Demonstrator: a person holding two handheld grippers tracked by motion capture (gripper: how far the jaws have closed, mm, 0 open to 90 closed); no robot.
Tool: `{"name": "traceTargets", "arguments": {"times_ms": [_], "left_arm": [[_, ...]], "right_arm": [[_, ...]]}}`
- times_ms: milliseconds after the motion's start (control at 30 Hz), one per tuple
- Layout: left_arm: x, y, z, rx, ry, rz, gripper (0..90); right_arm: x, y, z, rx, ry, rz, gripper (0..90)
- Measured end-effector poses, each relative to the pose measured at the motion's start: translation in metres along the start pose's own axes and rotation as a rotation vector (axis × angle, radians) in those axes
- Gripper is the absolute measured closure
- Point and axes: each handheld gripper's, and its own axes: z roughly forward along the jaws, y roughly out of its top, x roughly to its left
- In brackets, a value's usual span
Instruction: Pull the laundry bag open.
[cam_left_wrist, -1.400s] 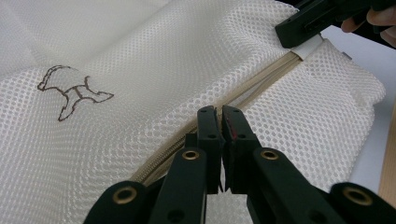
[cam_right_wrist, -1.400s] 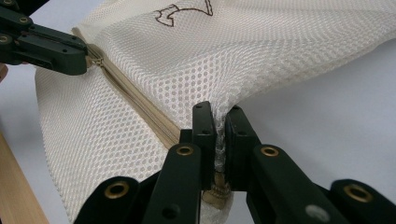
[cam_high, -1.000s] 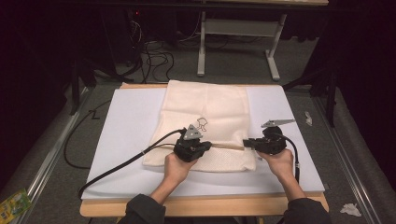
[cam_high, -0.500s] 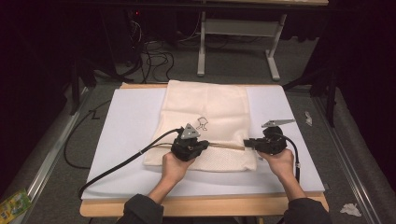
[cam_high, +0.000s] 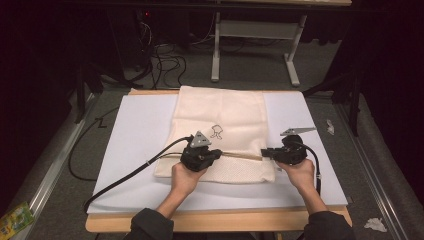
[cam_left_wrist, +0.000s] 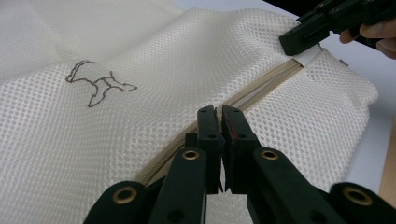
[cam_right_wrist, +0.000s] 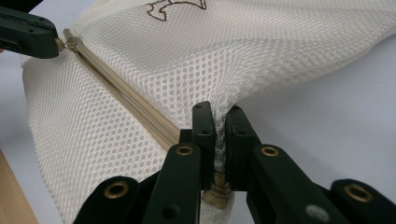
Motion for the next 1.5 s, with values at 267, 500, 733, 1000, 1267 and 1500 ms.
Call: {"name": "traceTargets", "arguments": {"times_ms": [267,500,733,1000,1267,1500], "left_arm": [[0.001,0.000,-0.002,-0.005,0.005,-0.003,87.1],[0.004,-0.001,-0.005,-0.011,0.002,-0.013,87.1],[0.005,-0.002,-0.006,-0.016,-0.008,-0.024,87.0],[0.008,-0.003,-0.011,-0.013,0.006,-0.018,87.0],[0.012,-0.004,-0.016,-0.012,0.007,-0.028,87.0],[0.018,-0.005,-0.023,-0.013,0.024,-0.035,87.0]], "right_arm": [[0.000,0.001,0.000,-0.004,-0.005,0.001,86.0],[-0.001,0.001,-0.001,-0.005,-0.006,0.003,86.0],[0.001,0.001,-0.001,-0.001,-0.018,-0.009,85.9],[0.002,0.001,0.000,0.006,-0.039,-0.021,86.0],[0.002,0.002,0.001,0.007,-0.032,-0.019,86.0],[0.001,0.001,0.000,0.014,-0.035,-0.022,86.1]]}}
